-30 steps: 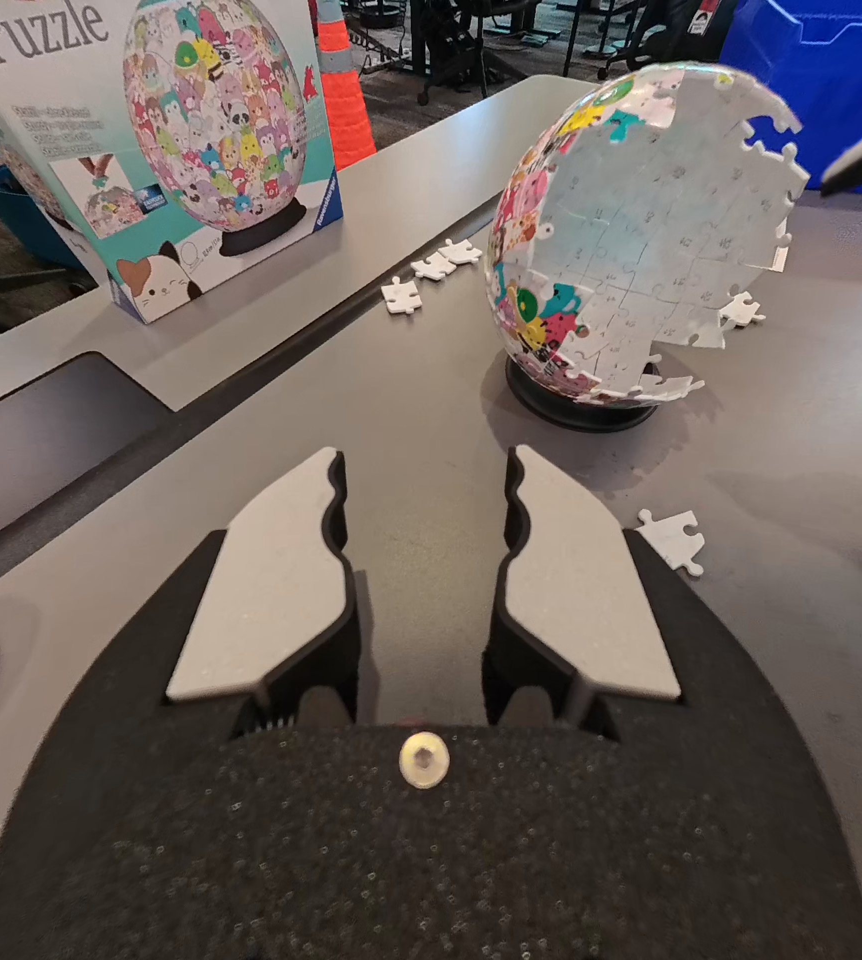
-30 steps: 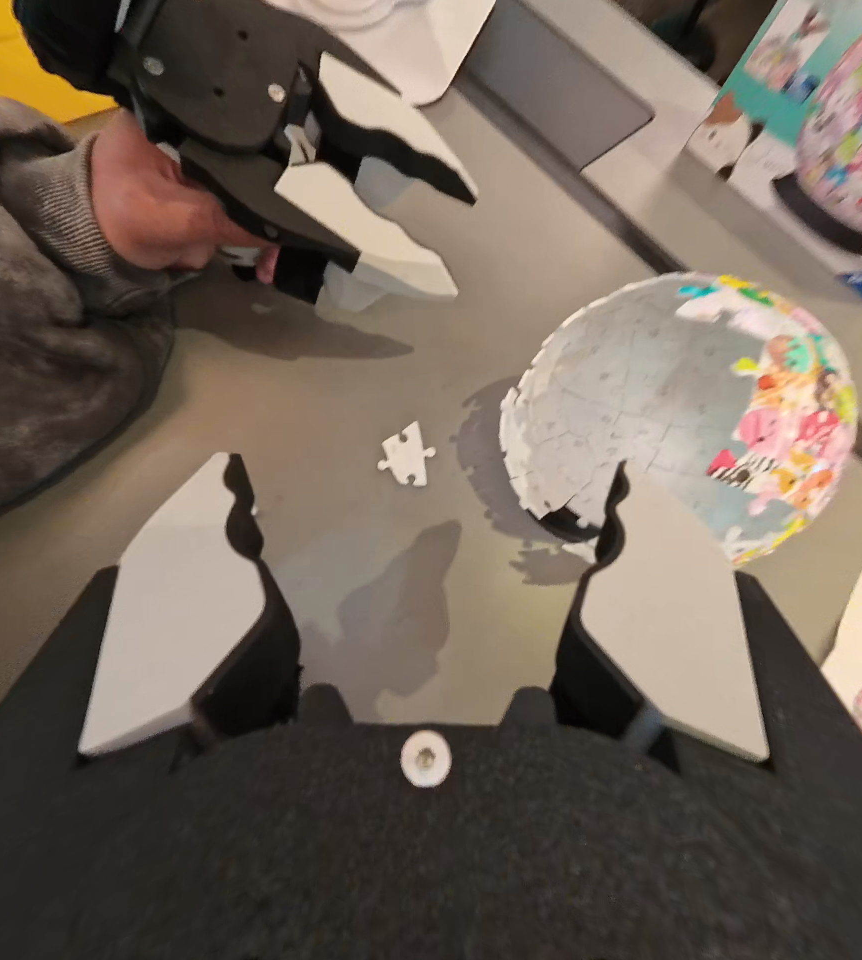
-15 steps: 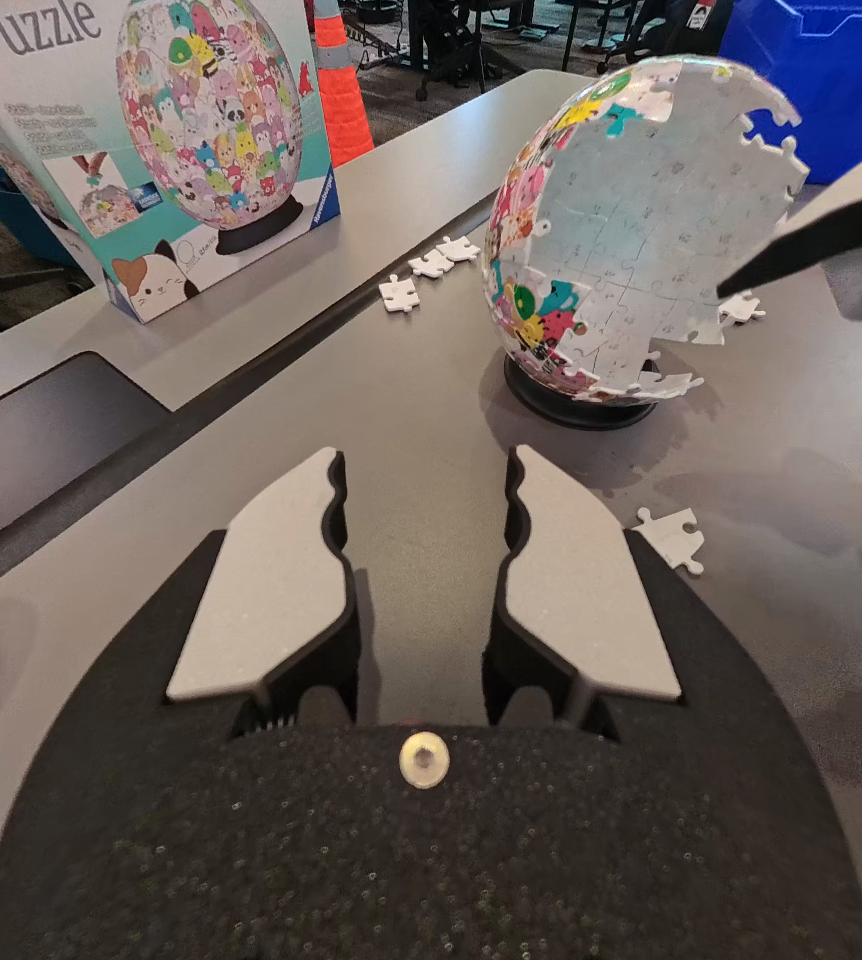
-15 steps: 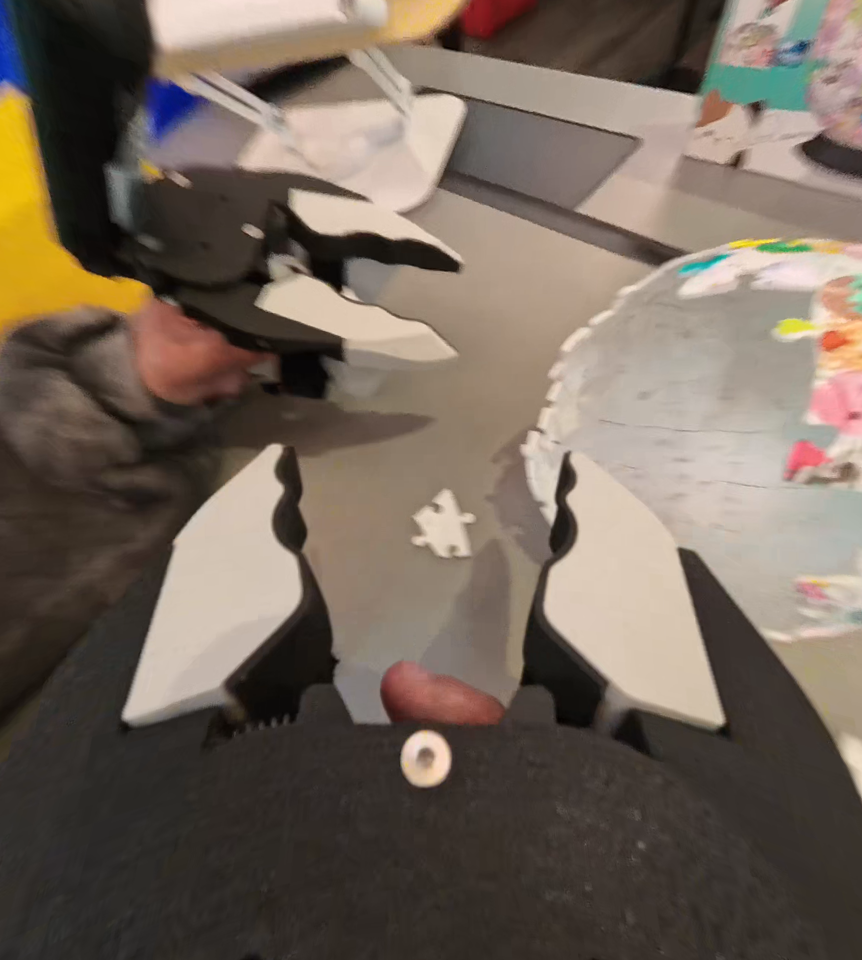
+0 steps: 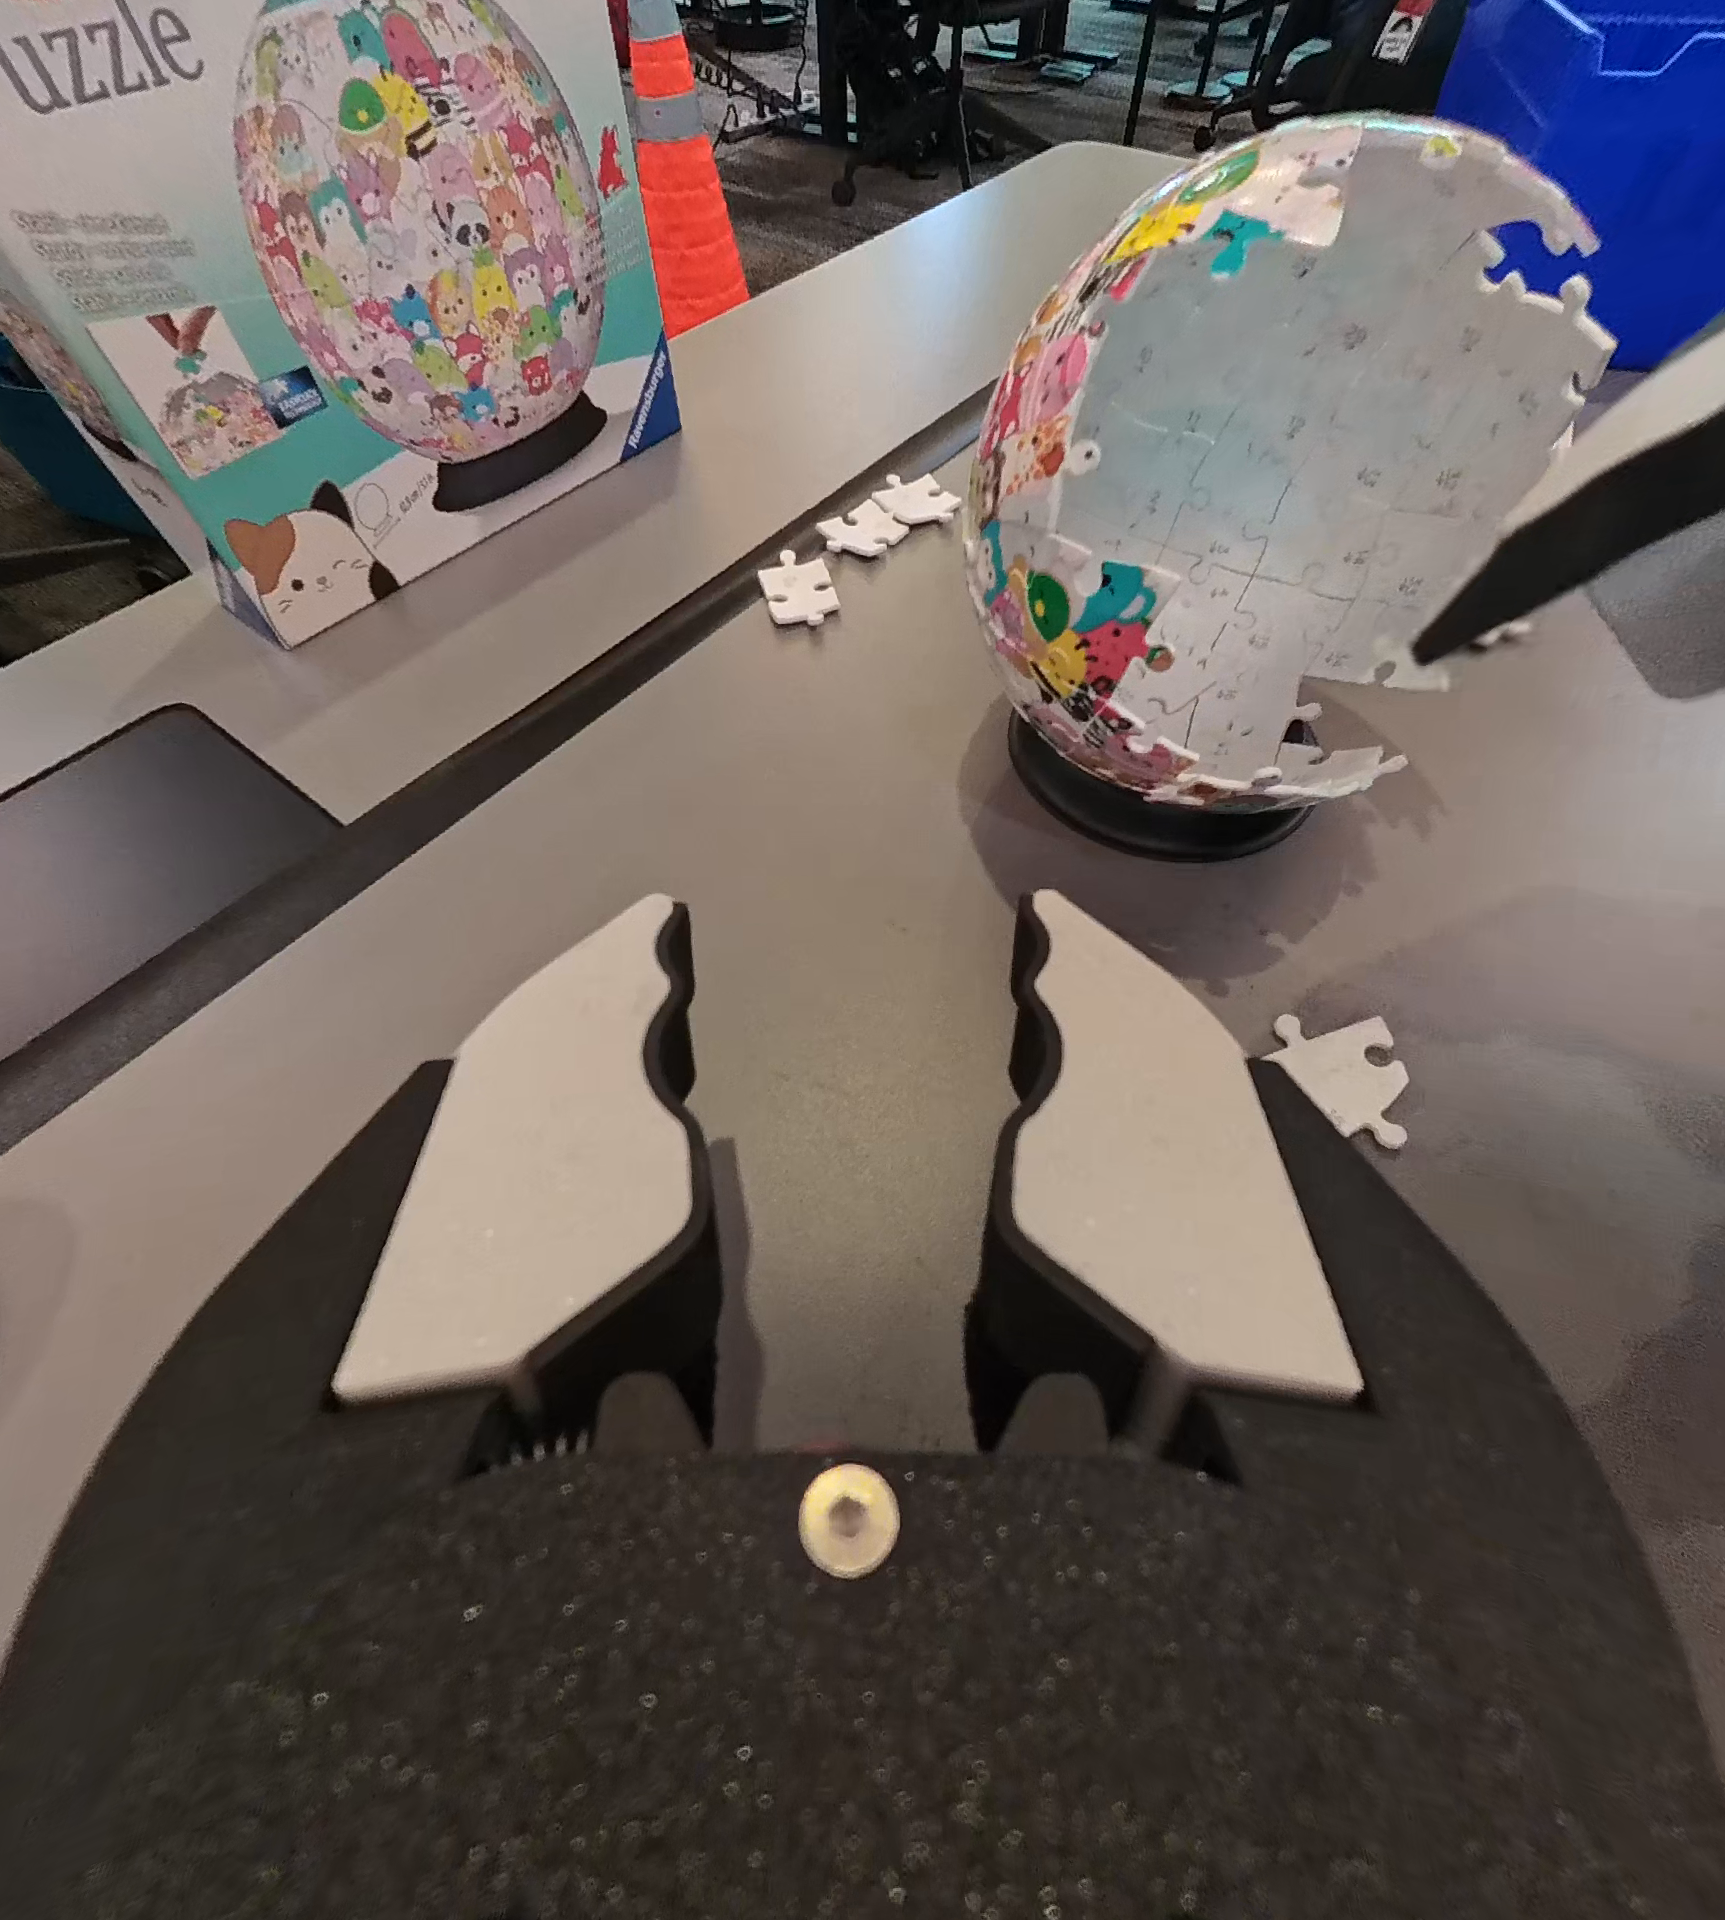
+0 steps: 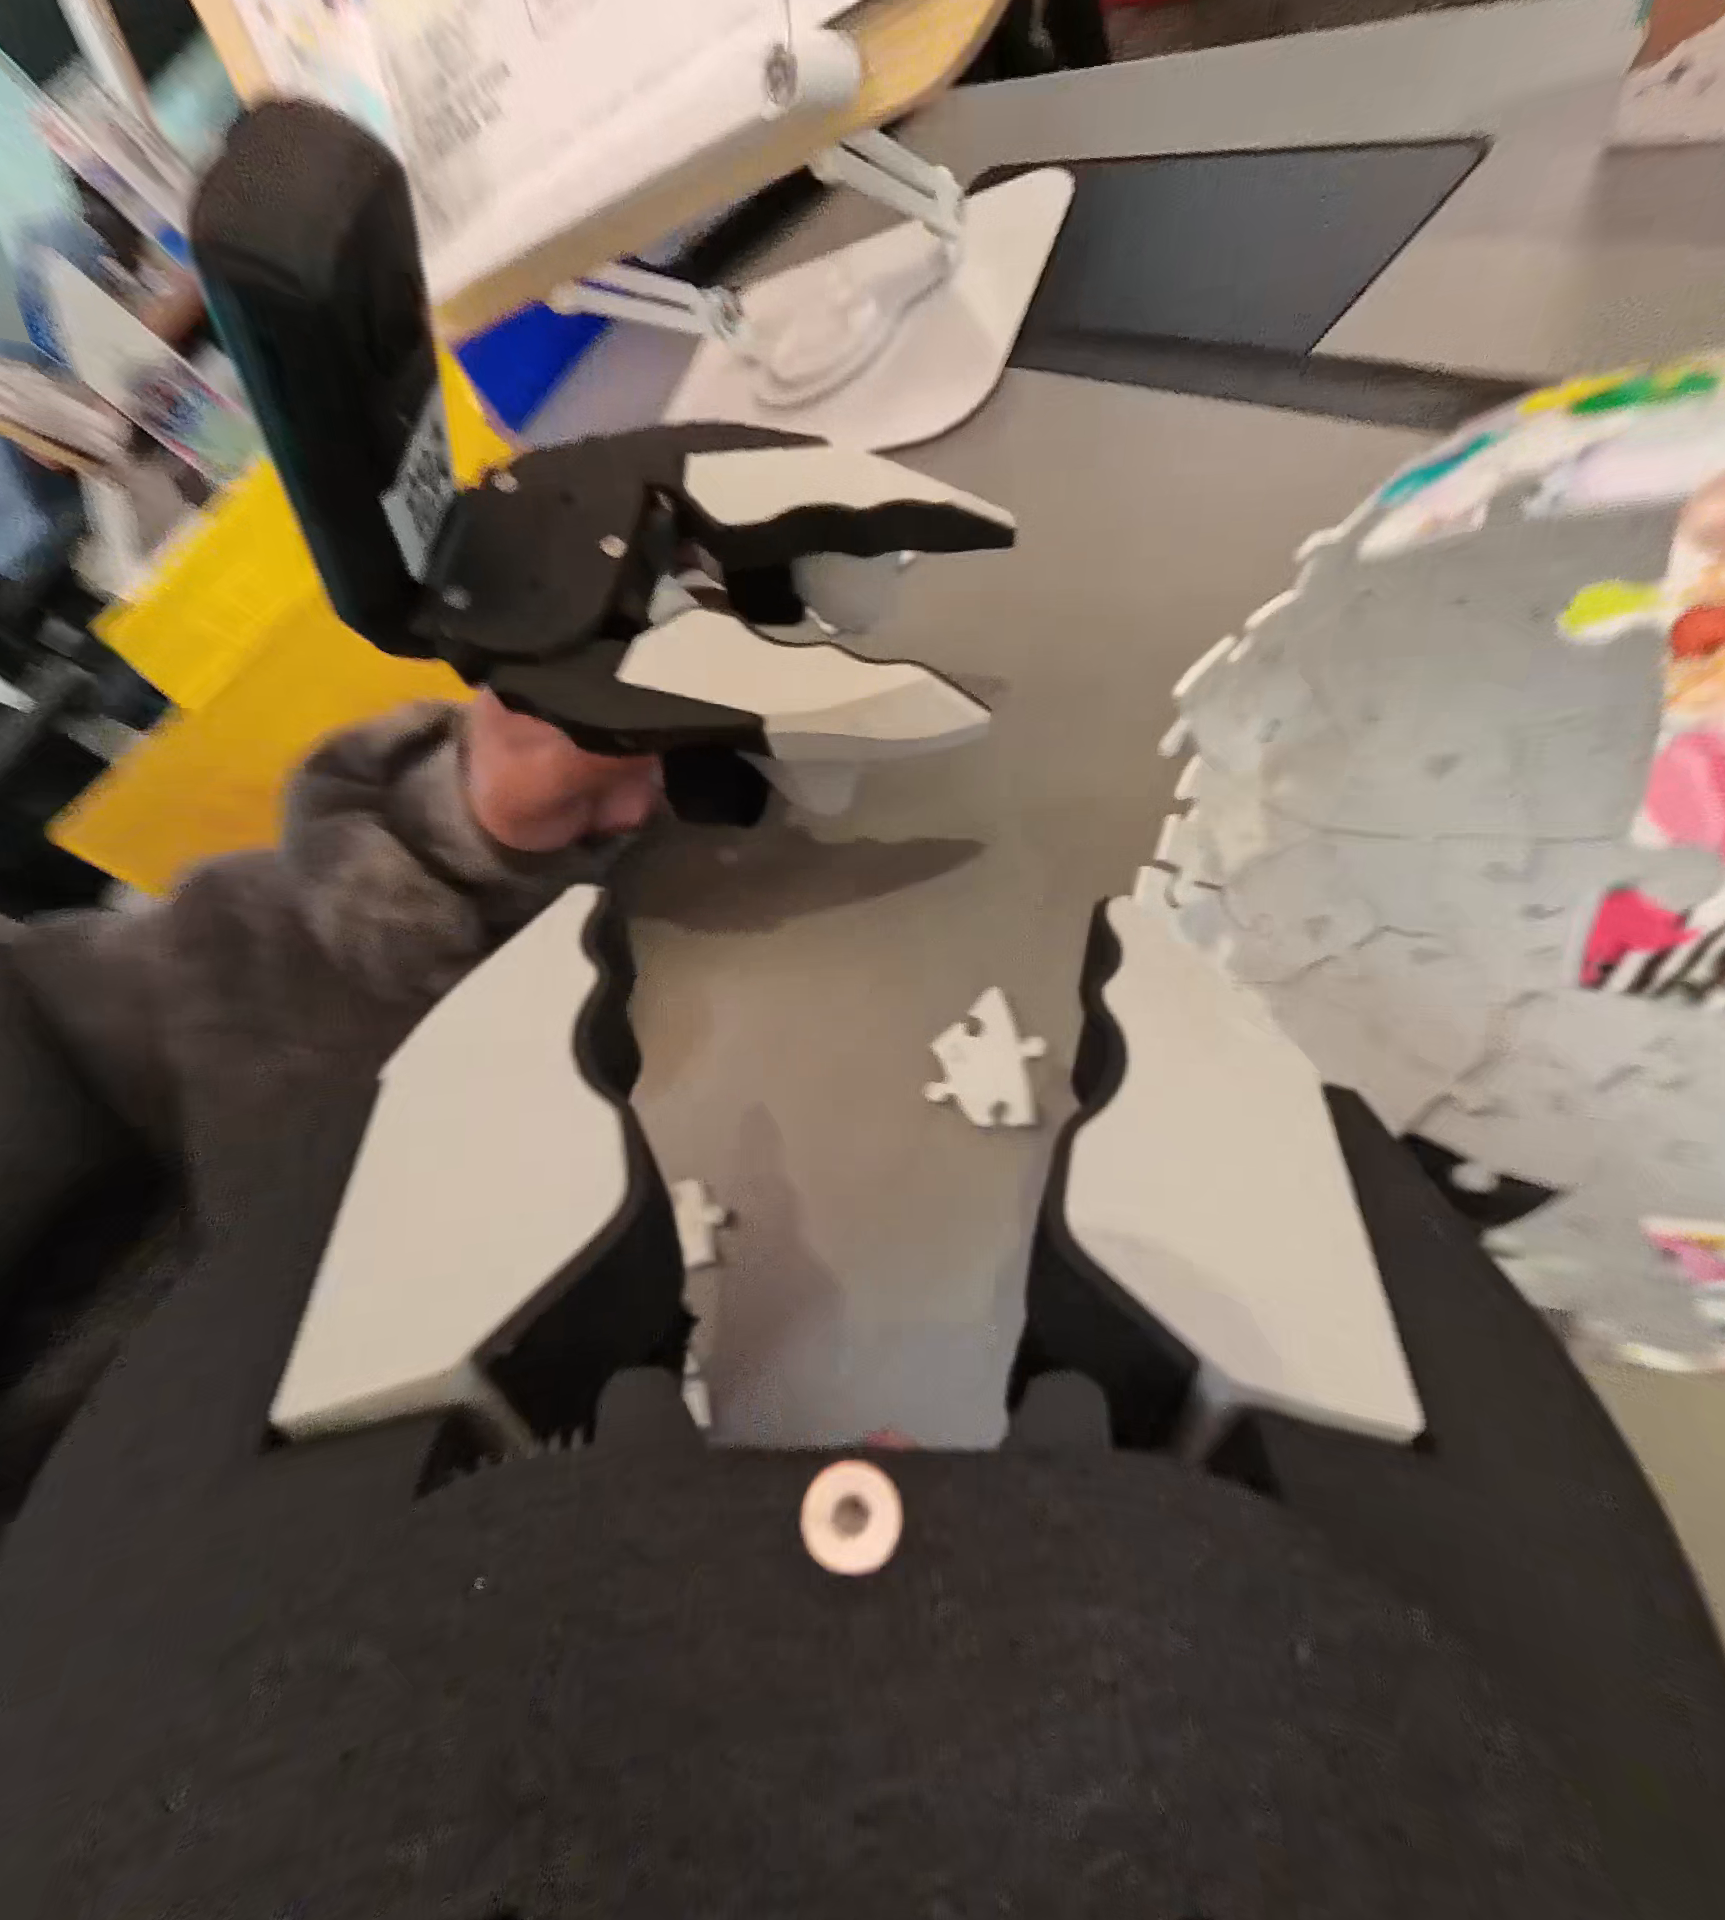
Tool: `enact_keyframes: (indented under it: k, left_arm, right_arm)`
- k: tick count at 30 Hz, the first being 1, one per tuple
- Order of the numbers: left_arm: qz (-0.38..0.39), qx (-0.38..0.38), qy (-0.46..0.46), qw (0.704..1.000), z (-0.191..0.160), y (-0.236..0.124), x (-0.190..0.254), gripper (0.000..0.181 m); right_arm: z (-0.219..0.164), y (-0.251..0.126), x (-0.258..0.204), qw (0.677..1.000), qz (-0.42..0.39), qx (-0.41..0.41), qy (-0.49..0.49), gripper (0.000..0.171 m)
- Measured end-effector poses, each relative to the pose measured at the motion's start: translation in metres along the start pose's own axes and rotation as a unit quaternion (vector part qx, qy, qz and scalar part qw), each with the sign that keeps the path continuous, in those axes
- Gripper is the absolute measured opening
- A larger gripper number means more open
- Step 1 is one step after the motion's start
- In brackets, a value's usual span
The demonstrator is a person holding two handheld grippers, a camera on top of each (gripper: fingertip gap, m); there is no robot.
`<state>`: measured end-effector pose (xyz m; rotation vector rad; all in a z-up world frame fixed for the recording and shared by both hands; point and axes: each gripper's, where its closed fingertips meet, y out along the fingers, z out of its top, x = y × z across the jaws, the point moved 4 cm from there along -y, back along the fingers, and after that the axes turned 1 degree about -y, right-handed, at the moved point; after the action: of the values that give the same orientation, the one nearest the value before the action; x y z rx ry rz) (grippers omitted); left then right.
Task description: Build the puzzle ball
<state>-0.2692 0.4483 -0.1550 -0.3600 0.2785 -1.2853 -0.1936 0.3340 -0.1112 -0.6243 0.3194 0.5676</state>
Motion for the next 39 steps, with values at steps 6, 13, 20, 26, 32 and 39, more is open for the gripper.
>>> enact_keyframes:
  k: [6,13,20,26,32,39]
  left_arm:
    - [0.000,-0.002,0.001,1.000,0.000,0.000,0.000,0.059]
    - [-0.001,-0.001,0.001,1.000,0.000,0.000,0.000,0.059]
    - [-0.001,-0.002,0.000,1.000,0.000,0.000,0.000,0.059]
    - [-0.003,-0.002,-0.001,1.000,0.000,0.000,0.000,0.059]
    - [-0.003,-0.003,0.000,1.000,-0.001,0.000,0.001,0.059]
    - [-0.003,-0.006,0.002,1.000,-0.001,0.001,0.001,0.059]
  right_arm:
    - [-0.009,0.004,0.013,0.974,-0.126,-0.114,-0.150,0.083]
    - [-0.025,0.022,0.038,0.902,-0.238,-0.234,-0.275,0.082]
    - [-0.016,0.034,0.054,0.891,-0.272,-0.248,-0.264,0.085]
    - [-0.025,0.044,0.073,0.874,-0.297,-0.304,-0.235,0.087]
    - [-0.023,0.045,0.074,0.898,-0.262,-0.300,-0.186,0.087]
    - [-0.021,0.044,0.077,0.905,-0.254,-0.299,-0.163,0.083]
